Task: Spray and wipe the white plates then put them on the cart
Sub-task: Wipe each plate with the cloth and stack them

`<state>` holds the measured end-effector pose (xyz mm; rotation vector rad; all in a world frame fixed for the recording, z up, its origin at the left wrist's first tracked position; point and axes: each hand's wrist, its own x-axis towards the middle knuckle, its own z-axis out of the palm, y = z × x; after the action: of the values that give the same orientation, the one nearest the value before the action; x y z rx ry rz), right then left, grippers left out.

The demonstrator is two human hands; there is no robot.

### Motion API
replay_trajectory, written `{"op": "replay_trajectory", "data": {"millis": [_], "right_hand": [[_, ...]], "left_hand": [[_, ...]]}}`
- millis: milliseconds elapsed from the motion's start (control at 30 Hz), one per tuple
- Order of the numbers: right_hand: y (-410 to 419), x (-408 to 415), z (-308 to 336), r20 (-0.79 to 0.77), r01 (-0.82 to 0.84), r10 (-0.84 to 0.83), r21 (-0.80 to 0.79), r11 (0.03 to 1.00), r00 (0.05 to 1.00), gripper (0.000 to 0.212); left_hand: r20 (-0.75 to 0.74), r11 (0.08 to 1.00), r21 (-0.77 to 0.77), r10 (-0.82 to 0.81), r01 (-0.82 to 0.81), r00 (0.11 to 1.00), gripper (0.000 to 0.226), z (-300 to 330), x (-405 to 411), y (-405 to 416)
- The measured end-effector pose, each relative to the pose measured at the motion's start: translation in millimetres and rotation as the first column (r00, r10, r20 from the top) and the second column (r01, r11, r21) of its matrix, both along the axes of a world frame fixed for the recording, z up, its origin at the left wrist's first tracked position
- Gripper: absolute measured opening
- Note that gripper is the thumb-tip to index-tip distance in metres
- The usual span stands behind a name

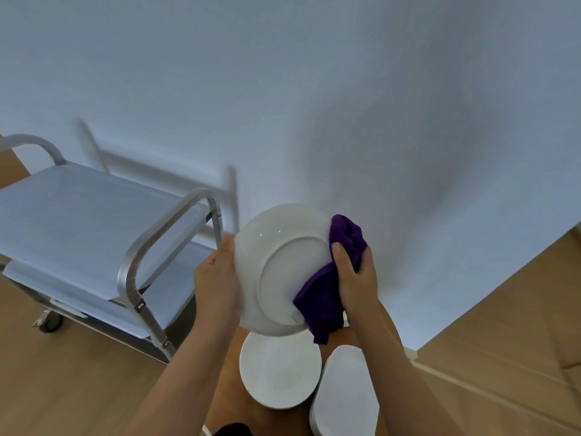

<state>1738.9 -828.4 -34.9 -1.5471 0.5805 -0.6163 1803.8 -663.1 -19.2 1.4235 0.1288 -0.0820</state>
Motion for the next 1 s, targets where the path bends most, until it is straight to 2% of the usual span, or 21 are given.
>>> {"op": "replay_trajectory", "data": {"millis": [133,233,300,333,367,400,433,467,533,600,667,767,900,933,1000], "right_hand": [[13,-8,-9,0.005,0.049,-0.05,0.088,0.995,0.999,0.049],[20,-11,-14,0.011,0.107,-0.111,0.184,0.977,0.994,0.044],[9,-14,-10,-0.006,0.077,-0.078,0.269,0.96,0.997,0.046],[-1,-16,-8,0.006,0.041,-0.045,0.32,0.947,0.999,0.049],[-13,-19,-5,0.033,-0.013,0.002,0.353,0.936,0.999,0.053],[-24,-22,-2,0.065,-0.085,0.066,0.355,0.931,0.996,0.054],[-32,-25,1,0.076,-0.166,0.149,0.325,0.931,0.986,0.05],[-36,-26,3,0.064,-0.251,0.242,0.277,0.928,0.968,0.046],[-36,-26,5,-0.003,-0.373,0.38,0.182,0.91,0.925,0.042],[-30,-23,3,-0.067,-0.389,0.398,0.113,0.914,0.915,0.042],[-24,-19,1,-0.077,-0.351,0.36,0.104,0.93,0.93,0.039],[-18,-18,1,-0.092,-0.286,0.297,0.116,0.951,0.95,0.035],[0,-22,-6,-0.085,-0.141,0.161,0.207,0.968,0.983,0.043],[10,-21,-10,-0.065,-0.105,0.122,0.212,0.972,0.99,0.038],[32,-18,-15,-0.048,-0.047,0.056,0.181,0.982,0.997,0.015]], "left_hand": [[-0.241,0.971,-0.217,0.047,-0.101,0.969,0.034,0,1,-14],[-0.274,0.968,-0.245,-0.022,-0.048,0.961,0.033,4,-2,-22],[-0.2,0.984,-0.154,-0.12,0.09,0.972,0.038,1,-1,-17],[-0.138,0.972,-0.1,-0.225,0.213,0.964,0.042,0,1,-9],[-0.089,0.922,-0.051,-0.387,0.384,0.918,0.048,1,4,2],[-0.074,0.832,-0.026,-0.555,0.554,0.829,0.056,5,8,13],[-0.086,0.75,-0.05,-0.661,0.659,0.746,0.065,8,13,21],[-0.12,0.709,-0.125,-0.705,0.694,0.699,0.07,11,18,25],[-0.217,0.72,-0.3,-0.69,0.626,0.691,0.06,14,26,26],[-0.3,0.748,-0.358,-0.659,0.559,0.69,0.042,18,30,22],[-0.298,0.744,-0.354,-0.664,0.567,0.685,0.034,19,30,22],[-0.238,0.76,-0.366,-0.634,0.536,0.736,0.029,21,28,22],[-0.196,0.827,-0.457,-0.452,0.327,0.87,0.023,20,26,12],[-0.185,0.841,-0.465,-0.399,0.278,0.898,0.024,19,24,7],[-0.19,0.873,-0.446,-0.309,0.198,0.932,0.031,18,17,-4]]}}
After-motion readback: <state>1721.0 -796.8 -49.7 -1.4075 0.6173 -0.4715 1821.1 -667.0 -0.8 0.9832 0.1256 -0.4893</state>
